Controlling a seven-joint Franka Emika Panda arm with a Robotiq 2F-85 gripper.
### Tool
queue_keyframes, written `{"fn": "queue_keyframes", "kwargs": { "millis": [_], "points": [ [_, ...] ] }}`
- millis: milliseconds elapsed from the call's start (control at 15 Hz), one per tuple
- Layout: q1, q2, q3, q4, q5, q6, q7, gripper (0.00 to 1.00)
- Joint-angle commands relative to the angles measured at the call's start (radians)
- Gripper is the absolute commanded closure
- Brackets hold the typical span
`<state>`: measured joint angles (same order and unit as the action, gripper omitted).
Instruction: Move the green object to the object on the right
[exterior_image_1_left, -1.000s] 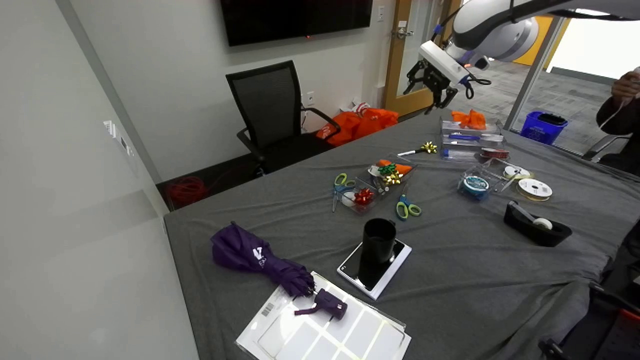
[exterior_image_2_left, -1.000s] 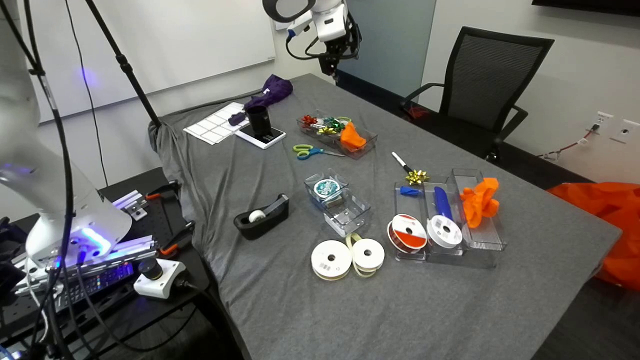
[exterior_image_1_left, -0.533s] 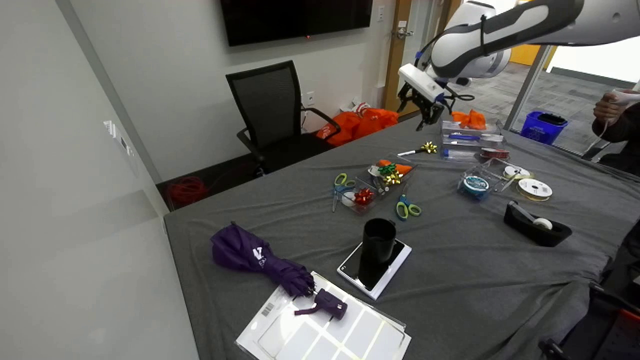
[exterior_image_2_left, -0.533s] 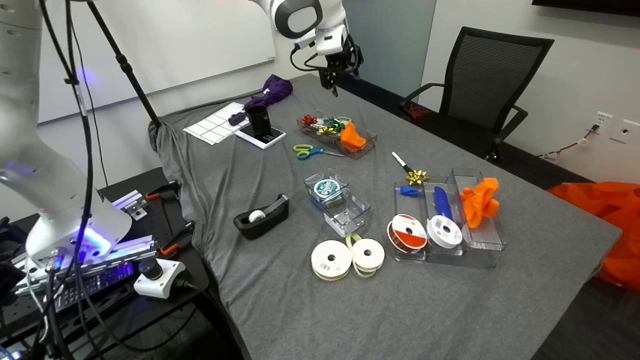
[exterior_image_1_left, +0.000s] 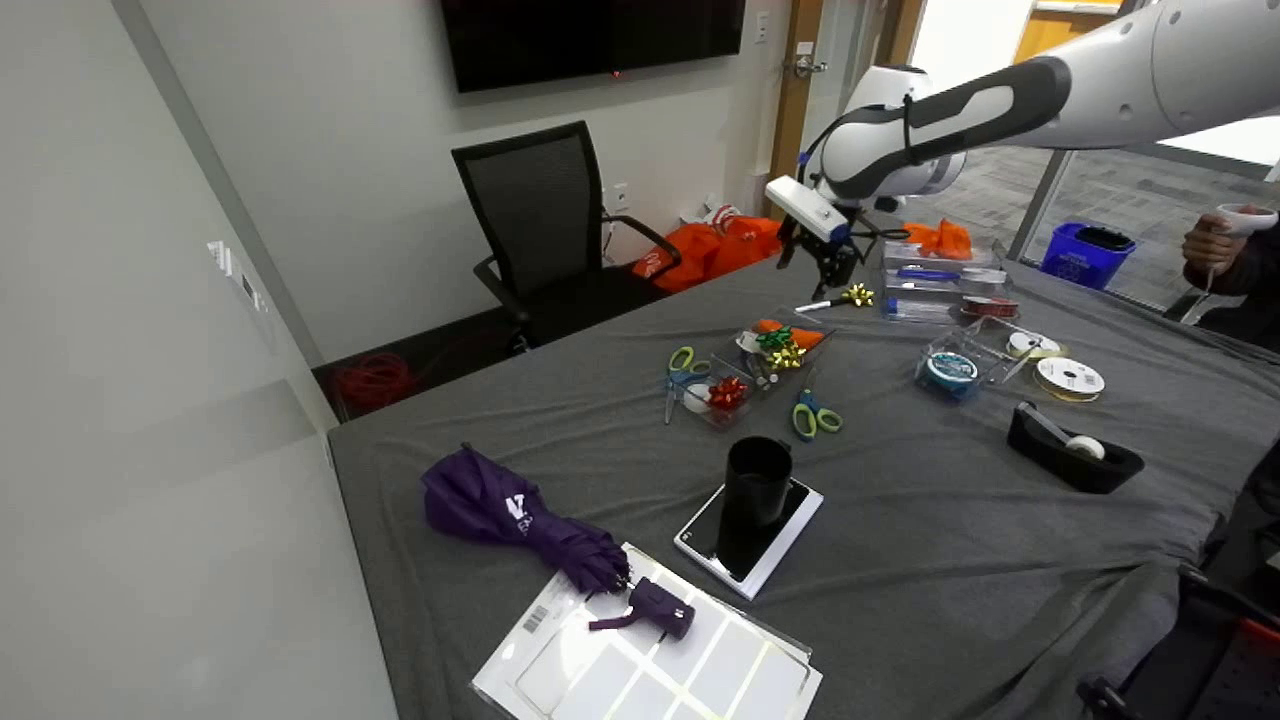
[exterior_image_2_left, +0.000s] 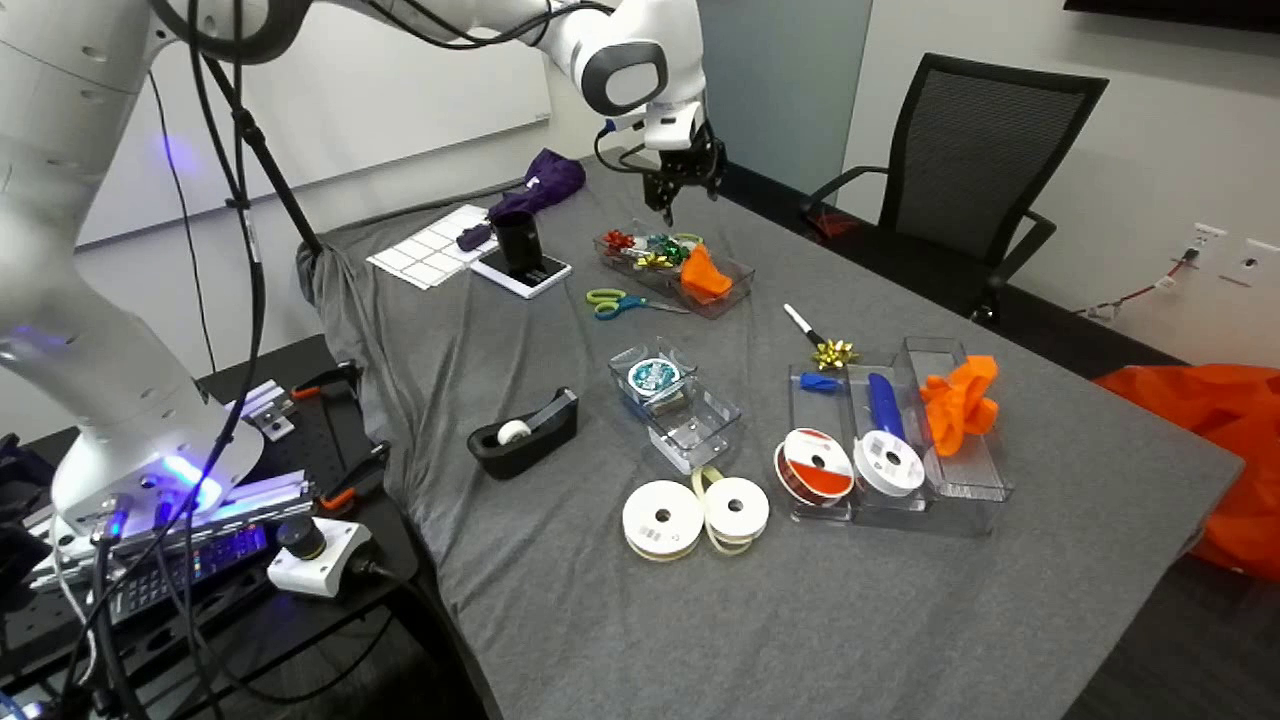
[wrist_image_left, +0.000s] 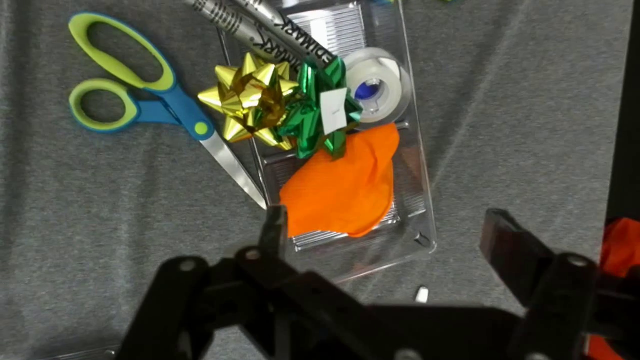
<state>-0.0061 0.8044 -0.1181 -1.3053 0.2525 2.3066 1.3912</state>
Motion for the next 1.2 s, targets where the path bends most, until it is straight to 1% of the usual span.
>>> {"fn": "queue_keyframes", "kwargs": {
  "millis": [0, 333, 933, 1000, 1067, 1133],
  "points": [
    [-0.011, 0.088, 0.009, 0.121, -0.018, -0.069, 0.023, 0.00],
    [-0.021, 0.152, 0.026, 0.191, -0.014, -0.118, -0.009, 0.00],
    [-0.026, 0.200, 0.046, 0.211, -0.008, -0.144, -0.078, 0.00],
    [-0.028, 0.202, 0.050, 0.209, -0.004, -0.142, -0.088, 0.25],
    [-0.030, 0.203, 0.054, 0.208, -0.003, -0.141, -0.099, 0.27],
    [-0.030, 0.204, 0.055, 0.208, -0.002, -0.142, -0.105, 0.33]
  ]
}}
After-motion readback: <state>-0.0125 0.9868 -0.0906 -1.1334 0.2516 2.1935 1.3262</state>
